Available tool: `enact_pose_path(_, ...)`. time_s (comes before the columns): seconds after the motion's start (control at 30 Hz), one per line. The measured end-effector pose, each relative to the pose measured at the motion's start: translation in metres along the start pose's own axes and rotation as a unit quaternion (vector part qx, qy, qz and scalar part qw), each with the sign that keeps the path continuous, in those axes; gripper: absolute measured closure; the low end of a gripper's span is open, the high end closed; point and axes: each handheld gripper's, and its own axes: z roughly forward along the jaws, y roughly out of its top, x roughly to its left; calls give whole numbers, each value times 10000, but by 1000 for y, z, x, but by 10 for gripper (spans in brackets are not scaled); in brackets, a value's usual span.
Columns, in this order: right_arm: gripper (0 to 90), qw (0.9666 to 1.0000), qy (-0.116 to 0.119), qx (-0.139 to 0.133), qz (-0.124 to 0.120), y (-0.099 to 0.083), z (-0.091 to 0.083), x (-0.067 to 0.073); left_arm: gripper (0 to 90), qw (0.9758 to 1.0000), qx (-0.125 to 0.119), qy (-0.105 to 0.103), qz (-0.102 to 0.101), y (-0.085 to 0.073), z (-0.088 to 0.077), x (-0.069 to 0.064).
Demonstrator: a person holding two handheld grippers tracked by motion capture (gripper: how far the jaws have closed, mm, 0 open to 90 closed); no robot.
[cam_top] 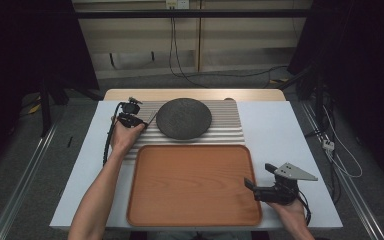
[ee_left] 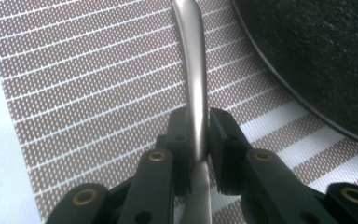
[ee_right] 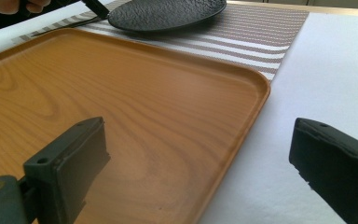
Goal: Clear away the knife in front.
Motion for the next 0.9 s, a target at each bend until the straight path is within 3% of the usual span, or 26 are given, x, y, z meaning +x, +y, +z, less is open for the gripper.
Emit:
enact_pose_path(0.07, 41, 10000, 9, 1, 7, 0, 0, 0, 788, 9999, -7, 75, 117, 2, 2, -1)
enact_pose_path(0.2, 41, 10000, 31, 10, -2, 0, 1, 0, 788, 9998, 5, 140, 142, 7, 5, -3)
enact_pose_path(0.37, 40, 10000, 41, 14, -5, 0, 1, 1, 789, 9999, 44, 107, 32, 10, 7, -2)
enact_pose_path(0.63, 40, 10000, 50, 18, -1, 0, 1, 1, 789, 9999, 143, 48, 25, 10, 5, -1)
enact_pose_path(0.9, 41, 10000, 46, 26, 6, 0, 1, 1, 795, 9998, 177, 120, 42, 11, 5, -3)
